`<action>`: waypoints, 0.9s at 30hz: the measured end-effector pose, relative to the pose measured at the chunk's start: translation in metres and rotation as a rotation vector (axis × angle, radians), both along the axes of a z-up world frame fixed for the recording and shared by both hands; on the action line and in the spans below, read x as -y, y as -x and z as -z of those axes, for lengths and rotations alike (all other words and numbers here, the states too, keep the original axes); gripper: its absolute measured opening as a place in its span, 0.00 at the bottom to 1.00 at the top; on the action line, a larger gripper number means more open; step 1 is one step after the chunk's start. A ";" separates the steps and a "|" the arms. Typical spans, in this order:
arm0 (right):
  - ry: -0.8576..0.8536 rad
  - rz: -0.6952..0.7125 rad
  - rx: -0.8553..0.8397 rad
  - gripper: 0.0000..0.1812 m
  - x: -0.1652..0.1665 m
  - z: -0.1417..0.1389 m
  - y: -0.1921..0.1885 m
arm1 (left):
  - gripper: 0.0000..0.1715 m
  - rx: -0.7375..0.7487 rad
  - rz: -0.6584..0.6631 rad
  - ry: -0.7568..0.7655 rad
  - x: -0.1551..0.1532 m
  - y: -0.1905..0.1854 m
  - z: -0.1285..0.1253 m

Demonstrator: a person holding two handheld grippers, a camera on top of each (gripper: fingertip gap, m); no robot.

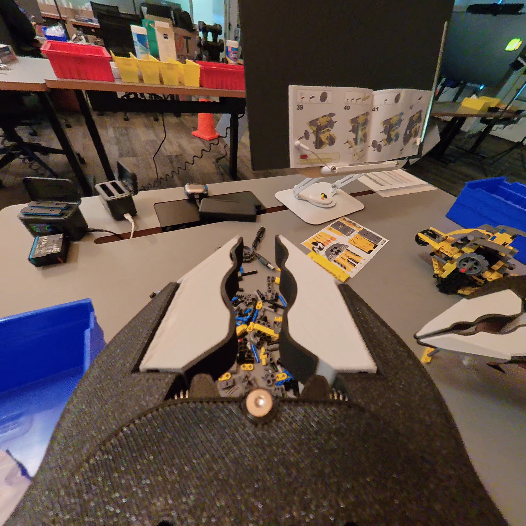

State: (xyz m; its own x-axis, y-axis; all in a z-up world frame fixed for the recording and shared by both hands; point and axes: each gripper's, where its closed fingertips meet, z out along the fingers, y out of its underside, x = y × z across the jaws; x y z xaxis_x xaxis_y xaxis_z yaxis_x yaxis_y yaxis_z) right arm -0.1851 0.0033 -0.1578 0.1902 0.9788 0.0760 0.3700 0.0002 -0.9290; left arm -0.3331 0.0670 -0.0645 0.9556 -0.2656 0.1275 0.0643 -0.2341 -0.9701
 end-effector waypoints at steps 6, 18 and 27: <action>0.001 -0.045 0.017 0.00 -0.005 -0.002 0.027 | 0.13 -0.042 -0.039 0.032 0.000 0.012 0.010; 0.107 -0.078 0.011 0.03 -0.006 0.026 0.032 | 0.13 -0.093 -0.087 0.107 -0.018 0.025 0.048; 0.016 -0.056 0.031 0.05 -0.008 0.018 0.029 | 0.12 -0.084 -0.108 0.047 -0.015 0.021 0.040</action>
